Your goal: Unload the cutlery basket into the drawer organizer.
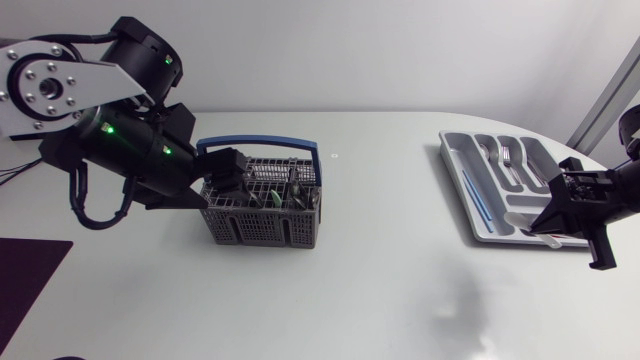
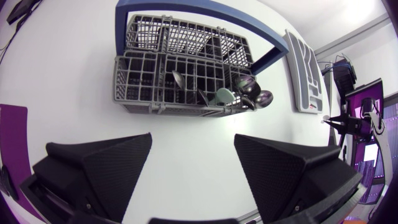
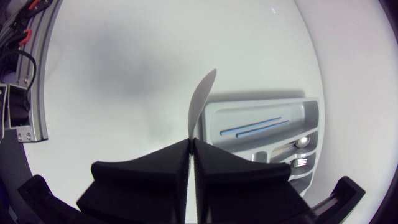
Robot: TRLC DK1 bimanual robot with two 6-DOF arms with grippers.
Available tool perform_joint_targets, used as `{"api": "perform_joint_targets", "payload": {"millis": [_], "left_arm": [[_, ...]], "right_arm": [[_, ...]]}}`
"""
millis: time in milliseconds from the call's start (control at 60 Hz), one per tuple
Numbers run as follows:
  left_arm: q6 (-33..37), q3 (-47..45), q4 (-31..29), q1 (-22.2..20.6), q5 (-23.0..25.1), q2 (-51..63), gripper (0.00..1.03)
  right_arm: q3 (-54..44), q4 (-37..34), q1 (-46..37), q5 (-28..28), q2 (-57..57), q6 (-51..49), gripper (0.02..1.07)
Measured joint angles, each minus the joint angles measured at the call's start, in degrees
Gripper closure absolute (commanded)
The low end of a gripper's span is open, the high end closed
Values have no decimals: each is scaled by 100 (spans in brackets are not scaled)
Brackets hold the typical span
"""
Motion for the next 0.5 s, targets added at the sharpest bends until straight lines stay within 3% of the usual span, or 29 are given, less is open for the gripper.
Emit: {"api": "perform_joint_targets", "payload": {"millis": [333,500], "left_arm": [[-704,186,-81,94,-11,181,12],[-1010,236,-85,101,-9,184,12]], "right_arm": [[688,358,-645,393,1086,-667,102],[883,966,-734,702,1530,-772,102]]}}
